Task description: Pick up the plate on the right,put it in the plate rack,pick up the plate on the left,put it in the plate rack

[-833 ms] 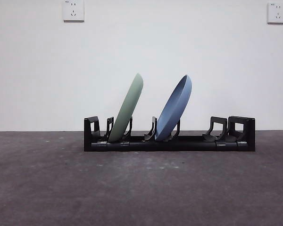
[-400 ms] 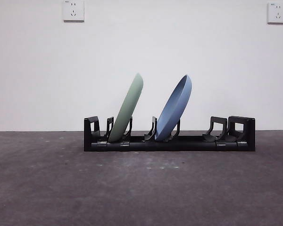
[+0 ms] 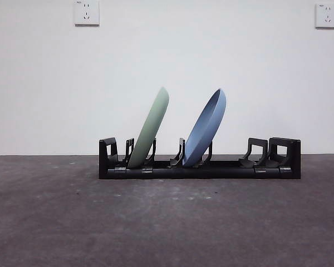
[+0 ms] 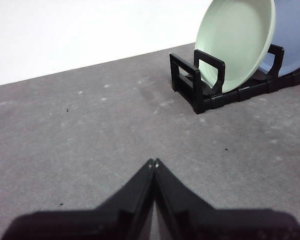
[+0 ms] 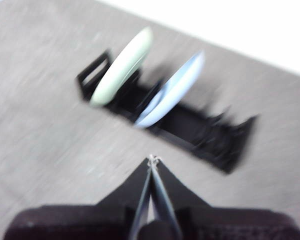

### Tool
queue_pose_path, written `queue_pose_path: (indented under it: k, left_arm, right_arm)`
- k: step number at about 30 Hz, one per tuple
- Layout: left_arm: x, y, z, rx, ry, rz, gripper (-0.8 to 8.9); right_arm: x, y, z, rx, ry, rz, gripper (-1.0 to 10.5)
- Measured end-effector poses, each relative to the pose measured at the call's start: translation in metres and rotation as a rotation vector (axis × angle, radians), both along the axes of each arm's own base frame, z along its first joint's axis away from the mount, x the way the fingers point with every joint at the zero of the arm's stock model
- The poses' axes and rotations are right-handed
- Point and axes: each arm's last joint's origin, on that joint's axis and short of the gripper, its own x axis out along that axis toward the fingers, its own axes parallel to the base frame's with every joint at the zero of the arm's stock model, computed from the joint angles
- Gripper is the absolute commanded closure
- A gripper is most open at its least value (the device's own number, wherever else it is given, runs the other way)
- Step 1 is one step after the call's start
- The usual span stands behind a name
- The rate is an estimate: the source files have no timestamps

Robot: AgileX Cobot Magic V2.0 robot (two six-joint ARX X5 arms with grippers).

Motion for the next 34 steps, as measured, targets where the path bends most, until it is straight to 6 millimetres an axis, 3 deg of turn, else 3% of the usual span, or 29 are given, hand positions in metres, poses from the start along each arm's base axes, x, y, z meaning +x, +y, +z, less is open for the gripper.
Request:
queue_pose_path:
  k: [4, 11, 18, 24, 29, 34]
  left_arm:
    - [0.000, 0.000, 0.000, 0.000, 0.000, 0.000, 8.17]
    - [0.000, 0.000, 0.000, 0.000, 0.000, 0.000, 8.17]
    - [0.000, 0.000, 0.000, 0.000, 0.000, 0.000, 8.17]
    - [0.000, 0.000, 0.000, 0.000, 0.000, 0.000, 8.17]
    - [0.000, 0.000, 0.000, 0.000, 0.000, 0.000, 8.17]
    - [0.000, 0.000, 0.000, 0.000, 0.005, 0.000, 8.17]
  right_arm:
    - [-0.031, -0.025, -0.001, 0.035, -0.163, -0.130, 9.5]
    - [-0.057, -0.039, -0.064, 0.067, -0.406, -0.239, 9.5]
    - [-0.058, -0.039, -0.145, 0.078, -0.462, -0.244, 9.5]
    - [-0.053, -0.041, -0.202, 0.124, -0.489, -0.341, 9.5]
    - [-0.048, -0.043, -0.240, 0.162, -0.471, -0.427, 9.5]
    - [-0.043, -0.043, -0.265, 0.153, -0.398, -0.442, 9.5]
